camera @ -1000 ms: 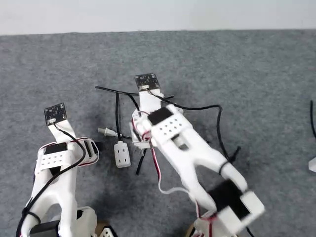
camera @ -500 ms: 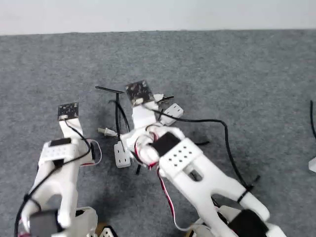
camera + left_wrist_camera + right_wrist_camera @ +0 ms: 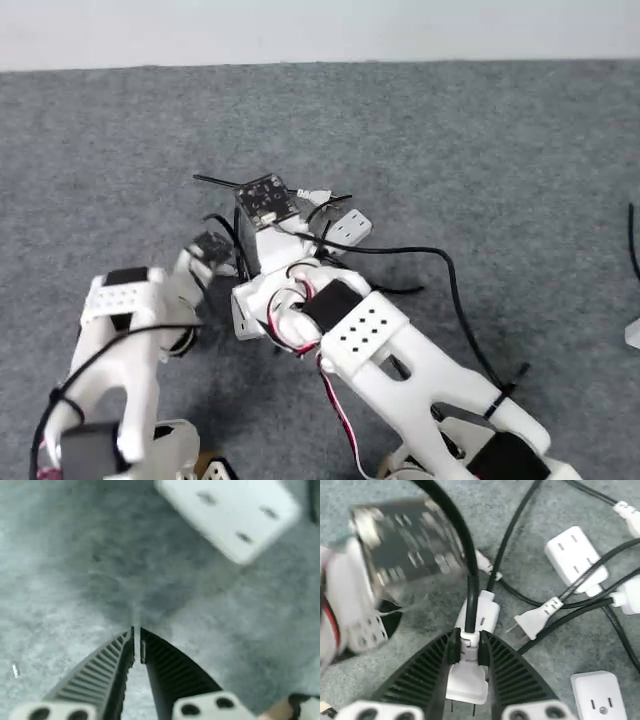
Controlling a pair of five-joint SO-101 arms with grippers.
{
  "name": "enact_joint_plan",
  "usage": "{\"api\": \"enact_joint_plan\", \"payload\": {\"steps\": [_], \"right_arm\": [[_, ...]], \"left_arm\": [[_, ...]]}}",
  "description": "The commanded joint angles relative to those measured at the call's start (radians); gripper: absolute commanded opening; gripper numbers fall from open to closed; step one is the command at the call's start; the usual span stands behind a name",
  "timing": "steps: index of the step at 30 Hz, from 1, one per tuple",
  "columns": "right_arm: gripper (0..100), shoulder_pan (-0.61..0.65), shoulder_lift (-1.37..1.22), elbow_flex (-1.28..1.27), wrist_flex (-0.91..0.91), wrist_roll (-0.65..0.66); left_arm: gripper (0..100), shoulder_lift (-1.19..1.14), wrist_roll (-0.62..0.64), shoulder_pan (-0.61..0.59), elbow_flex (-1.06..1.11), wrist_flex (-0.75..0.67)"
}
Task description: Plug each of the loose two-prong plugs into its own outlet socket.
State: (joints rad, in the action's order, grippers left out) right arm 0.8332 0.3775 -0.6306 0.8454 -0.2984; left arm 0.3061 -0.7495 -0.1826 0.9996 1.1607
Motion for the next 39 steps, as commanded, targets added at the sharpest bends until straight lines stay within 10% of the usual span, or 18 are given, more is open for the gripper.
{"api": "enact_joint_plan", "payload": {"steps": [1,22,39], "right_arm": [[0.8,0.027,0.058,-0.014,-0.016,0.012],[0.8,0.007,0.196,-0.046,0.028,0.011],[0.8,0.054,0.116,-0.063,-0.027,0.031]], "left_arm": [[1,0.095,-0.046,0.028,0.021,-0.009],[1,-0.273,0.035,-0.008,-0.268,0.097],[1,0.133,-0.106,0.038,0.065,0.009]]}}
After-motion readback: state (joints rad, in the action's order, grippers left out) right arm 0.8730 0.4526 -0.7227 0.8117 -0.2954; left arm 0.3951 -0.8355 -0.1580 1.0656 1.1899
